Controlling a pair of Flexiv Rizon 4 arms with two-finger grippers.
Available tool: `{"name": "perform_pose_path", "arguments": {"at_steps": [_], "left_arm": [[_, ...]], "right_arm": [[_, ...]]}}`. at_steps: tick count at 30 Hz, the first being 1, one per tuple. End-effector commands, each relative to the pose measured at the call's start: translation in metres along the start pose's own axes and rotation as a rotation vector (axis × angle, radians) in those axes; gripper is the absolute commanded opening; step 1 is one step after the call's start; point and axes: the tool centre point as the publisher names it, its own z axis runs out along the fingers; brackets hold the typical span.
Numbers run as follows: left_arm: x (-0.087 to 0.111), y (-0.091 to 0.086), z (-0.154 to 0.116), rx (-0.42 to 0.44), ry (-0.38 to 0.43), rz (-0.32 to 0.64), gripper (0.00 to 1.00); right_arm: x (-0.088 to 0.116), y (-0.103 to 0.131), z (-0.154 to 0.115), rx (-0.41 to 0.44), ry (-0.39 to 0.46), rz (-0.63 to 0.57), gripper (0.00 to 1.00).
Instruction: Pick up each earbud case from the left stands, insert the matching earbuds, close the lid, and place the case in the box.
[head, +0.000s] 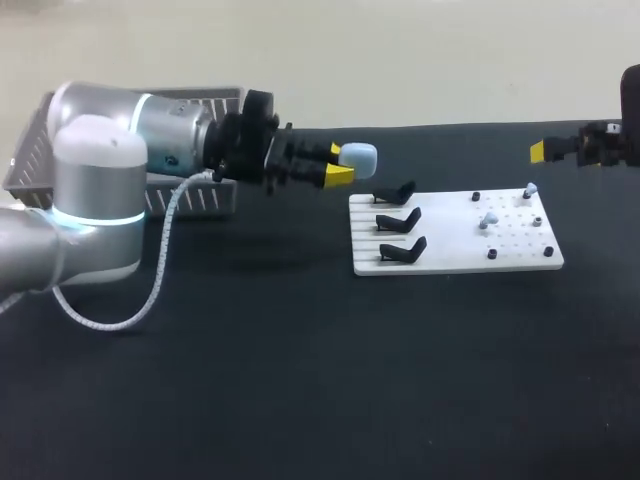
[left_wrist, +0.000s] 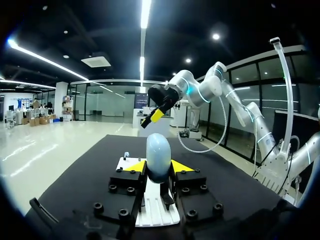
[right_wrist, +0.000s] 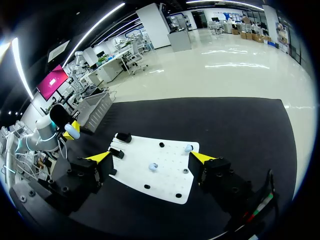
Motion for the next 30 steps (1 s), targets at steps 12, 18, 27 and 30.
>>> {"name": "perform_pose_path", "arguments": {"at_steps": [12,18,27,30], "left_arm": [[-0.002,-0.006,0.008,0.071,-0.049,0.082,0.00],[-0.002,-0.006,0.008,0.071,-0.049,0.082,0.00],[-0.002,-0.006,0.008,0.071,-0.049,0.082,0.00],[-0.002,-0.006,0.008,0.071,-0.049,0.082,0.00]], "right_arm": [[0.000,0.000,0.000,0.002,0.000,0.000,1.00],[0.000,0.000,0.000,0.002,0.000,0.000,1.00],[0.019,0.040,0.000,-0.084,0.014,-0.086,1.00],[0.025,0.061,-0.011,-0.117,0.012,-0.117,1.00]]}}
